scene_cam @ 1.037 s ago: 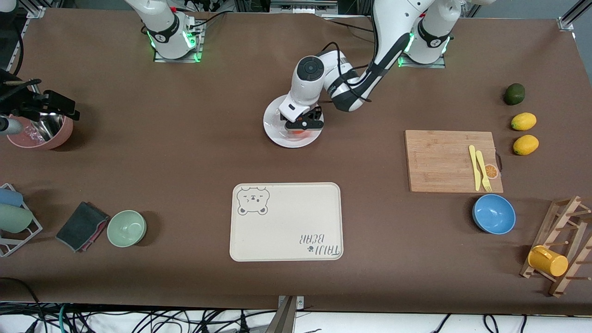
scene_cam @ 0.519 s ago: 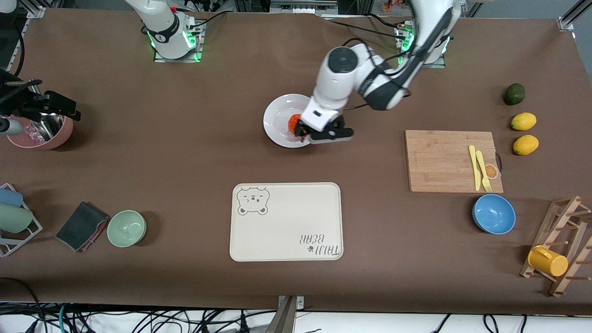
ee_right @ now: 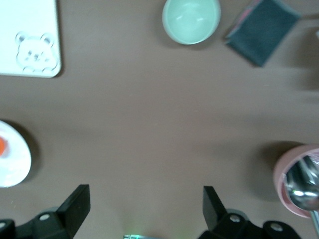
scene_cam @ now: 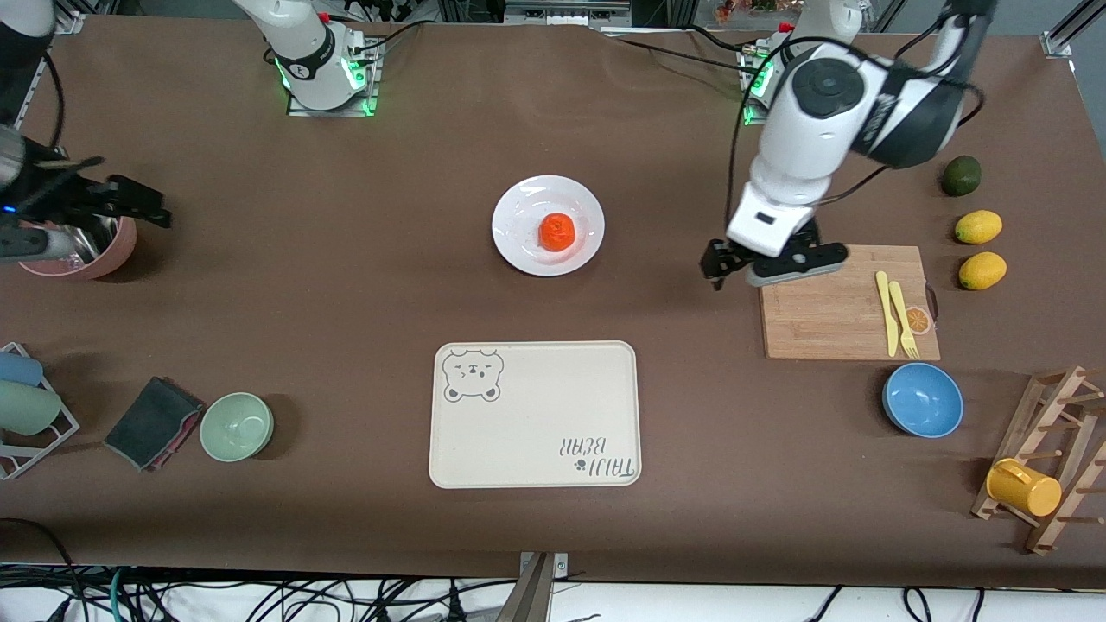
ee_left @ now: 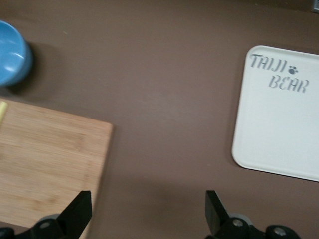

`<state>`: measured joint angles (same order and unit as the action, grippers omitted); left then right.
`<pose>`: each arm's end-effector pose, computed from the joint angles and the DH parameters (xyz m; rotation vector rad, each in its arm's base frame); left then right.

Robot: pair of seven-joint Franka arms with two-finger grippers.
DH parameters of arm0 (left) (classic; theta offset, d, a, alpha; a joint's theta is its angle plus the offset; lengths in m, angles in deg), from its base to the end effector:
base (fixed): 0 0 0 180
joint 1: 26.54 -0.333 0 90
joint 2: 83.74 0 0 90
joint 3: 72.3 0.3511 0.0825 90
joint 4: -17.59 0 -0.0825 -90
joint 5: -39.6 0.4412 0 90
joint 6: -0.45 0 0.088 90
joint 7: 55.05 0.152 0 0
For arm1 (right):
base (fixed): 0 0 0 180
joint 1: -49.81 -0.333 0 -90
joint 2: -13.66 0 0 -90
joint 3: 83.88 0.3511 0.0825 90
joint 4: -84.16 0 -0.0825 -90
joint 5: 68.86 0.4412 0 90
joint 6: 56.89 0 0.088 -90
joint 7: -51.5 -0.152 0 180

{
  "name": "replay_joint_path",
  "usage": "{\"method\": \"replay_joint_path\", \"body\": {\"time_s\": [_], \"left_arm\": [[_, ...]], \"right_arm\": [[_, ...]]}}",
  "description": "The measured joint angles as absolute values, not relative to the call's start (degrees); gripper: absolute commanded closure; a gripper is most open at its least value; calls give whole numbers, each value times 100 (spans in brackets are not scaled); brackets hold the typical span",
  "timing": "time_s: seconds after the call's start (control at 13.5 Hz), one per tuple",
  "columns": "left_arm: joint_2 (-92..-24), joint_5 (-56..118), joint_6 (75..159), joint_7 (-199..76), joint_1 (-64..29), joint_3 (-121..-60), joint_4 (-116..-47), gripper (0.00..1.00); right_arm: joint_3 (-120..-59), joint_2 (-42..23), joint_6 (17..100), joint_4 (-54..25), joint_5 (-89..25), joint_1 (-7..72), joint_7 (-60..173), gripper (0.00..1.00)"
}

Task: Place orange and plate with both arms
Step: 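Withdraw the left gripper while the right gripper reaches toward the plate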

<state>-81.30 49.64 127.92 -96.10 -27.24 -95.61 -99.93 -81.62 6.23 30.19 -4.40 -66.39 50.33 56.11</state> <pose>0.5849 -0.2296 0.3951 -3.0704 -0.3484 -0.2832 0.6375 0.0248 0.5429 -3.0757 -0.1689 0.2379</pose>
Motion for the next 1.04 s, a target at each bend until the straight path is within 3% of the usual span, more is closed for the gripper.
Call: {"method": "replay_joint_path", "body": {"time_s": [0.44,0.74,1.04], "left_arm": [[-8761,4483,11830,-8095,-3041,-8637,-9882,0],[-8904,4050,10103,-7842,-2954,-8132,-8858,0],[-8760,3721,8724,-7158,-2668,-7212,-7702,0]], "right_arm": [[-8125,-186,3047,-451,-5755,3789,5528,0],[-8119,-821,3271,-505,-4619,3293,5119,0],[-8151,-1141,3264,-710,-3664,3234,5007,0]]}}
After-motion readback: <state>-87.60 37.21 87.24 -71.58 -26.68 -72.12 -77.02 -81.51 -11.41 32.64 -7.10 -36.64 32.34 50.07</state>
